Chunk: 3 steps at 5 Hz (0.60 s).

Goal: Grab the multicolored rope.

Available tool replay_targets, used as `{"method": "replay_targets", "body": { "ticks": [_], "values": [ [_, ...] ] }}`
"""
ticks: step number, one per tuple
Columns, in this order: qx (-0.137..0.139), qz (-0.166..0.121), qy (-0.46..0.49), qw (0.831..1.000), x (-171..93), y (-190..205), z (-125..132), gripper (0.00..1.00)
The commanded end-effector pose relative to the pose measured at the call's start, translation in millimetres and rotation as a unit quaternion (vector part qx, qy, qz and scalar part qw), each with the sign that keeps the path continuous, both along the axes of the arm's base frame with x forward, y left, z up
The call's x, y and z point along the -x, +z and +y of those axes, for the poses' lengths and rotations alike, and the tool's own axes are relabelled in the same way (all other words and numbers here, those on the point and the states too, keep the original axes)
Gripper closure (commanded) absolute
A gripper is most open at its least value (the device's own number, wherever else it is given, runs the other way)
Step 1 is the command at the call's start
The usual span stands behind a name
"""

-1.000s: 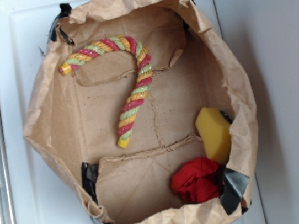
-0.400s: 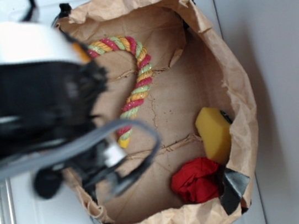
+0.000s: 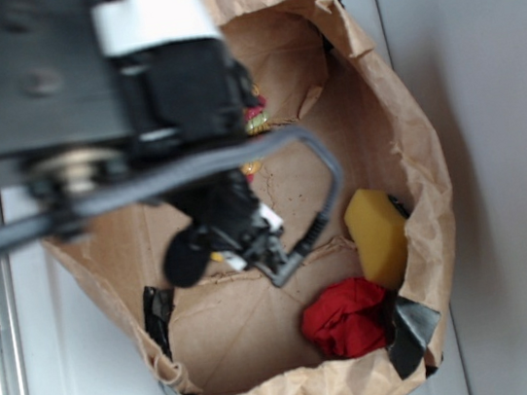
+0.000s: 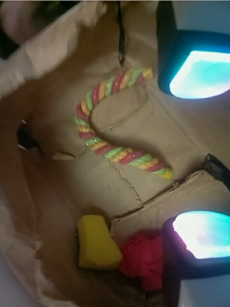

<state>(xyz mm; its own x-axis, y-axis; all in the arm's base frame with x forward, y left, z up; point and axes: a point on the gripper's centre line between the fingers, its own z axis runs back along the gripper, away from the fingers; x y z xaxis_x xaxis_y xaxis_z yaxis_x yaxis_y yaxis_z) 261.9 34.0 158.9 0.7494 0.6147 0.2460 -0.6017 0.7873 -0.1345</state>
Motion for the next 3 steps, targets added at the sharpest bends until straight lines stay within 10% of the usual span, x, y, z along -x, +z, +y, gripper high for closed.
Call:
{"method": "replay_targets", "body": {
  "ticks": [1,3],
  "values": [
    [0.010,0.014,0.031,0.999,-13,-30,16,0.00],
    [0.007,0.033,0.006,0.999,-48,-52,33,0.00]
  ]
}}
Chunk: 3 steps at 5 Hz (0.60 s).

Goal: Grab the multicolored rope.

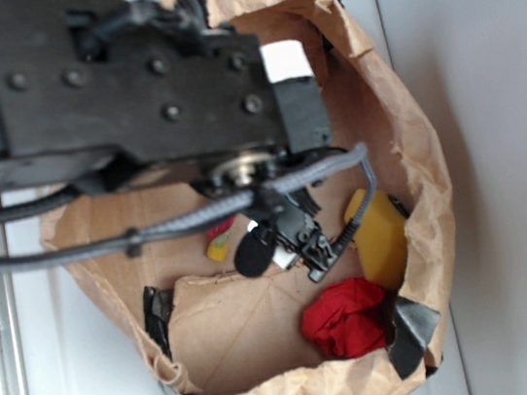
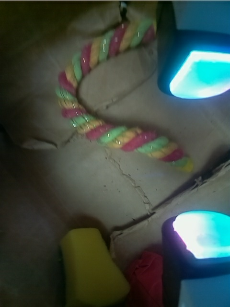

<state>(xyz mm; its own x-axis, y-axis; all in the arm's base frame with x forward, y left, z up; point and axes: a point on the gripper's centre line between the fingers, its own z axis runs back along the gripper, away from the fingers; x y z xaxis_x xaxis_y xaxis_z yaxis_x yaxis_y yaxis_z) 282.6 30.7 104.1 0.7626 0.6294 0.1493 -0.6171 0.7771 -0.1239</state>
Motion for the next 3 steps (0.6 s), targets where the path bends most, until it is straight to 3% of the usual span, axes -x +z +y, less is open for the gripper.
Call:
{"method": "replay_targets", "body": {
  "ticks": [1,3],
  "values": [
    [-0.039,0.003,0.003,0.999,-29.4,-1.8,37.0,0.00],
    [-0.042,0.017,0.001,0.999,-27.0,-9.7,38.4,0.00]
  ]
}}
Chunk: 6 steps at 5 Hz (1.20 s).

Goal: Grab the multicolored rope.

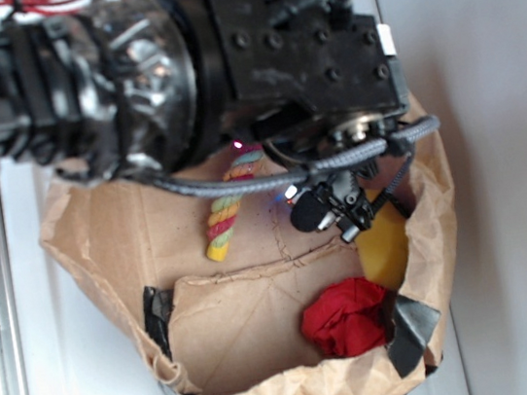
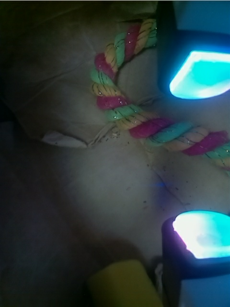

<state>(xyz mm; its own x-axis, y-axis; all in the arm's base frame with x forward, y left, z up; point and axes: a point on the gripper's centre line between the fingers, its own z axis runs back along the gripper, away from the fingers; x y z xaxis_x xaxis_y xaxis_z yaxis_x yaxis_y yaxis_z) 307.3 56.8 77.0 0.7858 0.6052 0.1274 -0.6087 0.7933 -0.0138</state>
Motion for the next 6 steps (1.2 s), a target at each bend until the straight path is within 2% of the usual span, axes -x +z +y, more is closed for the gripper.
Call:
{"method": "replay_targets", "body": {
  "ticks": [1,4,5,6],
  "values": [
    [-0.006,-0.027,0.009,1.000,-2,18,12,0.00],
    [-0.006,-0.027,0.009,1.000,-2,18,12,0.00],
    [0.000,-0.031,0.022,0.999,6,7,7,0.00],
    [-0.012,-0.022,0.016,1.000,11,2,-3,0.00]
  ]
}}
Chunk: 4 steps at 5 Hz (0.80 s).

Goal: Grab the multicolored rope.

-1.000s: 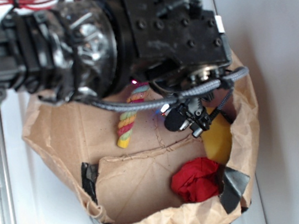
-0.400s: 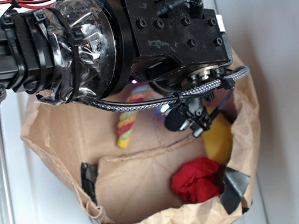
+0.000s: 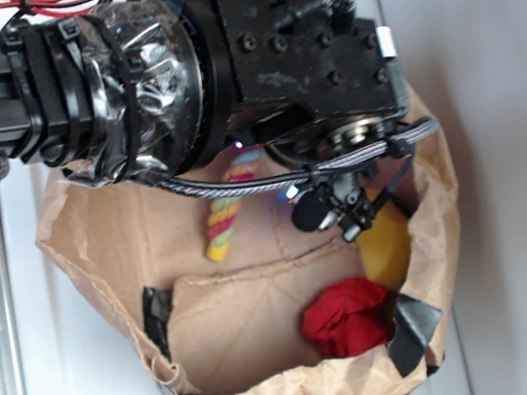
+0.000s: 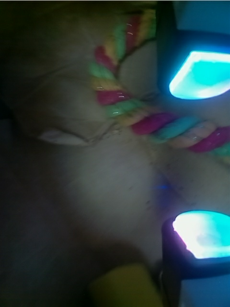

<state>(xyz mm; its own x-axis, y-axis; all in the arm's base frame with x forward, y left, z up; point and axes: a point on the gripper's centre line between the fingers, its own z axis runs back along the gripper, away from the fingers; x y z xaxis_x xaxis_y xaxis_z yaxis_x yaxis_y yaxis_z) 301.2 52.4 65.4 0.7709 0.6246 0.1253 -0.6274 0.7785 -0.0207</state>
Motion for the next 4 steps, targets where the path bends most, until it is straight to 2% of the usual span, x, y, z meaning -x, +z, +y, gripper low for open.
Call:
{"method": "replay_targets", "body": {
  "ticks": [1,2,3,4],
  "values": [
    [-0.028,-0.010,-0.005,1.000,1,9,-4,0.00],
    [-0.039,0.006,-0.008,0.999,-2,-2,-4,0.00],
    [-0.034,0.015,-0.014,0.999,-5,-8,-6,0.00],
    [-0.033,0.011,-0.021,0.999,-8,-12,-13,0.00]
  ]
}}
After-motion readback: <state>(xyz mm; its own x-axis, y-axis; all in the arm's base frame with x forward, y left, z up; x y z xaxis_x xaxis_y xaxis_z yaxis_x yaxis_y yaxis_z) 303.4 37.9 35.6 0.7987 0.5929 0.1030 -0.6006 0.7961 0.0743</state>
